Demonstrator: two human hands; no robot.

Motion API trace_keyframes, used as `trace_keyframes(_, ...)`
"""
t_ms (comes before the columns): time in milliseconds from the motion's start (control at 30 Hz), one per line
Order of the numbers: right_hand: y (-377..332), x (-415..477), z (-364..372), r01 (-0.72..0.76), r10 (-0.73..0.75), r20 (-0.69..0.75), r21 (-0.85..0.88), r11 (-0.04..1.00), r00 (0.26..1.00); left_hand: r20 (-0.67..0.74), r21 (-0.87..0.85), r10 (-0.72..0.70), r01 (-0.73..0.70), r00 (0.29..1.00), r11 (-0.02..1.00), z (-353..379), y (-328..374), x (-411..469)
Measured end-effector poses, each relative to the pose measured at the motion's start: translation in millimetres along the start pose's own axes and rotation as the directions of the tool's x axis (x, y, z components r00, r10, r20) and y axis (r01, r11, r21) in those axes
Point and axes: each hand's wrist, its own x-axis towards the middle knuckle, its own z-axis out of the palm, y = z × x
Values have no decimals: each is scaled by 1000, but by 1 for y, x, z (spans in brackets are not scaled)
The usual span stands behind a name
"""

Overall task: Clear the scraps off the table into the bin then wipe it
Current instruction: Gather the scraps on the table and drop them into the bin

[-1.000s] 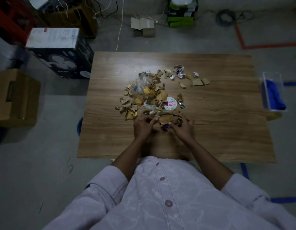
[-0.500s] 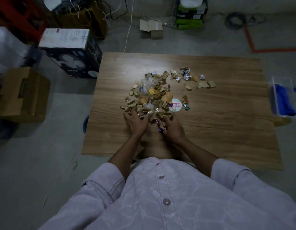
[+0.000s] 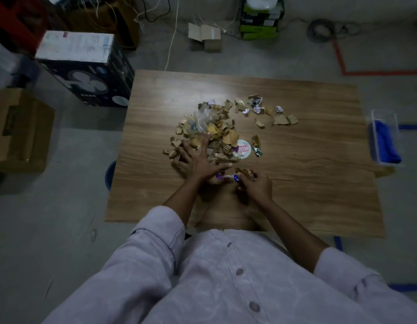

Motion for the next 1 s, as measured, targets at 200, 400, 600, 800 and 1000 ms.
trace_keyframes(200,18,-6,2,-46,46,7,5,999,999,-55,260,135,-116,989,959,33,-14,-8)
trace_keyframes(400,25,-19,2,-47,48,-18,51,998,999,-19,226,234,-224,972,948,47,-28,-26)
trace_keyframes(600,21,-22,4,-135,140,-12,201,970,990,-79,253,384,-354,920,900,31,-38,-22)
trace_keyframes(800,10,-13,13,-114,116,-15,104,988,993,-135,-221,135,-163,982,961,15,-28,-41)
trace_keyframes(1000,14,0,19,-34,38,-43,84,996,998,-117,-451,29,-79,993,889,6,-25,-64)
